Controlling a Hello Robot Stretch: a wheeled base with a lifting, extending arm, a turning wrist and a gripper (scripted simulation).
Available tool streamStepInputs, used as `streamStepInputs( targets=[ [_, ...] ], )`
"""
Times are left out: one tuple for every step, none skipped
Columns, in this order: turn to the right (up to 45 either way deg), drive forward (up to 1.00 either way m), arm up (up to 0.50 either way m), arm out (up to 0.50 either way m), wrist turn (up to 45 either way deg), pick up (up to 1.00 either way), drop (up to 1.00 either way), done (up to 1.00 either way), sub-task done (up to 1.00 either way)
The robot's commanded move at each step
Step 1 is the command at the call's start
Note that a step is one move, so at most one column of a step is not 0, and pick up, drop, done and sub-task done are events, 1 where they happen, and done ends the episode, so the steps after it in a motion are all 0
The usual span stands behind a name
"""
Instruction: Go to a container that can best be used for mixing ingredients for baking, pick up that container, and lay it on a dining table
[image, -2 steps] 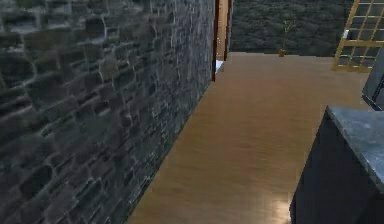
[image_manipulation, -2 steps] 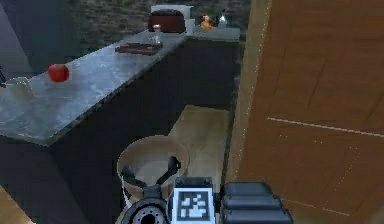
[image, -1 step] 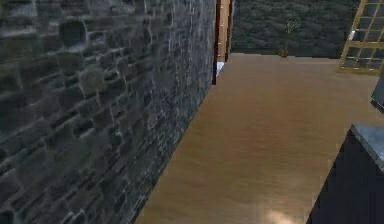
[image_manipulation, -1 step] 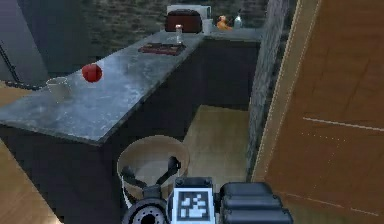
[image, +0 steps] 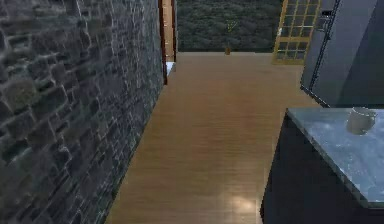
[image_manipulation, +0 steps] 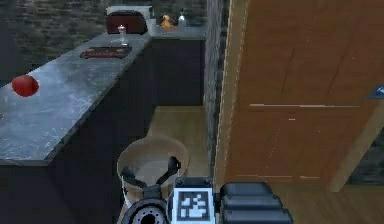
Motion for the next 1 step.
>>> streamStepInputs(
  targets=[
    [0.0,1.00,0.00,0.00,0.0,0.00,0.00,0.00,0.00]
  ],
)
